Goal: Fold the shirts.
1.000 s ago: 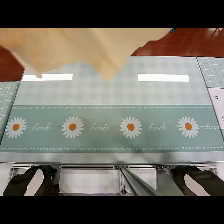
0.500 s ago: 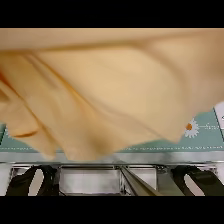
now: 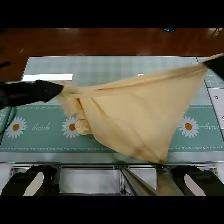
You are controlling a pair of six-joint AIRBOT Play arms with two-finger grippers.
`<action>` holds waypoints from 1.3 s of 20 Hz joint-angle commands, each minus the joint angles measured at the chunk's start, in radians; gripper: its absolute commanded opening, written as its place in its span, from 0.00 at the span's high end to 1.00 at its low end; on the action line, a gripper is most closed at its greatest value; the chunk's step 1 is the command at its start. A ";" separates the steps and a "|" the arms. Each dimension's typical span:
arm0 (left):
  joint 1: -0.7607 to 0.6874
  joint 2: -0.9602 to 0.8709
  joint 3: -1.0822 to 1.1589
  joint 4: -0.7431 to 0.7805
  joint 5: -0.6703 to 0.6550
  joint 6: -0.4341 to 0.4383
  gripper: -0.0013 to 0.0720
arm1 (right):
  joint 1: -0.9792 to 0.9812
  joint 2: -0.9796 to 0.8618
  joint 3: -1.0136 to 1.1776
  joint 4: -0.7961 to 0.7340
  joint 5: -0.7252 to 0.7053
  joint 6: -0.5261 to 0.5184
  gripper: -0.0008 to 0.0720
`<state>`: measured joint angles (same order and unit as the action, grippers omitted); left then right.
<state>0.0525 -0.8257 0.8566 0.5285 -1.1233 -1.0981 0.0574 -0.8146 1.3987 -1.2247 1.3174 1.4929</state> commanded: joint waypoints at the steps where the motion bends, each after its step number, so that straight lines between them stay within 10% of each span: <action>1: -0.096 -0.280 -0.024 -0.005 0.262 0.095 0.95 | 0.000 -0.189 -0.118 0.021 -0.214 -0.002 0.95; 8: -0.095 -0.830 0.506 -0.005 0.113 0.051 0.95 | -0.009 -0.676 0.119 0.019 -0.382 0.040 0.95; 9: -0.095 -0.869 0.563 -0.005 0.061 0.045 0.81 | -0.021 -0.731 0.167 0.027 -0.378 0.069 0.95; 10: -0.094 -0.901 0.609 -0.004 0.005 0.023 0.38 | -0.035 -0.768 0.200 0.056 -0.380 0.078 0.80; 11: -0.088 -0.922 0.643 0.014 -0.050 0.001 0.29 | -0.057 -0.797 0.225 0.099 -0.379 0.078 0.50; 15: 0.010 -0.909 0.728 0.395 -0.304 -0.210 0.29 | -0.214 -0.795 0.291 0.175 -0.209 0.048 0.43; 19: 0.143 -0.790 0.549 0.459 -0.424 -0.221 0.29 | -0.408 -0.723 0.227 0.027 0.138 -0.012 0.44; 26: 0.178 -0.478 -0.183 0.226 -0.162 -0.009 0.29 | -0.620 -0.349 -0.584 0.132 -0.132 -0.119 0.45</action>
<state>0.2153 -1.3941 0.9066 0.8379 -1.3609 -1.1847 -0.4770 -1.2911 1.0813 -1.1671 1.2709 1.4441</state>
